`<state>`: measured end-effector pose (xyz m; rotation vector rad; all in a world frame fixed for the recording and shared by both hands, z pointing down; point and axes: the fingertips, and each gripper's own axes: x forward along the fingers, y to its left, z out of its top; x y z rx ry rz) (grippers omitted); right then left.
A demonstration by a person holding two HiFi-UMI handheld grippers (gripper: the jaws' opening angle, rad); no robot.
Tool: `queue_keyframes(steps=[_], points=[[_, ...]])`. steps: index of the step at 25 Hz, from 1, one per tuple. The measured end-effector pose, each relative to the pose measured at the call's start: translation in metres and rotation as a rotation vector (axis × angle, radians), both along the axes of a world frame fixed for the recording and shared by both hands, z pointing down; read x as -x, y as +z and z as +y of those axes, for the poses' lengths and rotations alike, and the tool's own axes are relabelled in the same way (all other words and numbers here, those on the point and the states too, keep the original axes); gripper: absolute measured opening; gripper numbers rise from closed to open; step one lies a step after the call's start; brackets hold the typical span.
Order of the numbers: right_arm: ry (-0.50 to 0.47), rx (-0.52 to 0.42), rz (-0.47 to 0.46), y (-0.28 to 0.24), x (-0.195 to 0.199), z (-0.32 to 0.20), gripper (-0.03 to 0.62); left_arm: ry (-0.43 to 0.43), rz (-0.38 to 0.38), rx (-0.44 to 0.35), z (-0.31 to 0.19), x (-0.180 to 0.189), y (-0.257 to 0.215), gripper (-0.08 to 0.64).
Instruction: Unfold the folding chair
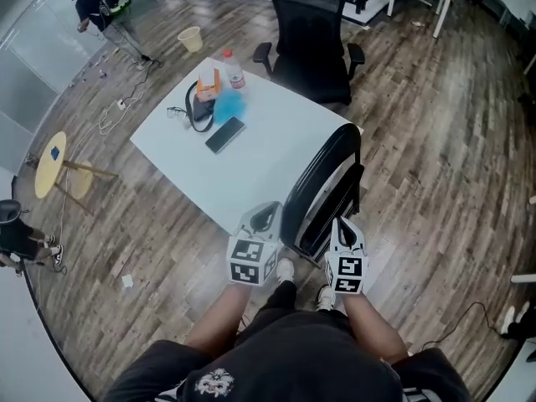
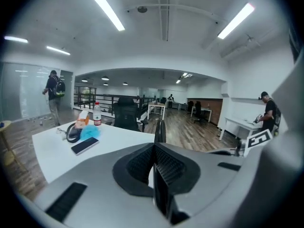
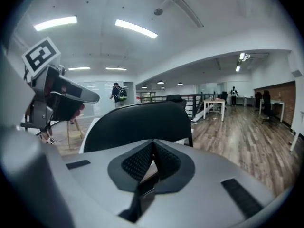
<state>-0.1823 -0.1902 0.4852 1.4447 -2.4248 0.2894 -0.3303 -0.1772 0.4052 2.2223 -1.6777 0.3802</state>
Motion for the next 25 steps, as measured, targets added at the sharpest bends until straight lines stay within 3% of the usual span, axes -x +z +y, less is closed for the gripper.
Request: queue_keyframes(steps=[4,8,9,11,13,14,19,22,25], points=[[0.181,0.095,0.0,0.025,-0.009,-0.04,0.014,0.127,-0.015,0.05,-0.047,-0.004,0.007,0.006],[0.272,0.196,0.041,0.06,-0.012,-0.062,0.015,0.257,-0.017,0.047,-0.069,-0.023,0.014,0.015],[0.285,0.226,0.046,0.07,-0.011,-0.066,0.034,0.275,-0.016,0.046,-0.073,-0.027,0.016,0.037],[0.308,0.289,0.043,0.091,-0.009,-0.071,0.174,0.284,-0.011,0.047,-0.081,-0.03,0.019,0.076],[0.339,0.349,0.028,0.11,-0.006,-0.076,0.226,0.296,-0.017,0.072,-0.089,-0.029,0.022,0.136],[0.356,0.378,0.02,0.118,-0.007,-0.078,0.244,0.308,-0.017,0.093,-0.093,-0.03,0.023,0.198],[0.425,0.513,-0.018,0.159,-0.006,-0.081,0.29,0.403,0.004,0.191,-0.1,-0.046,0.033,0.249],[0.431,0.549,-0.029,0.173,0.002,-0.088,0.301,0.452,-0.029,0.23,-0.1,-0.06,0.042,0.249],[0.432,0.572,-0.016,0.184,0.008,-0.094,0.308,0.448,-0.083,0.264,-0.104,-0.066,0.056,0.249]])
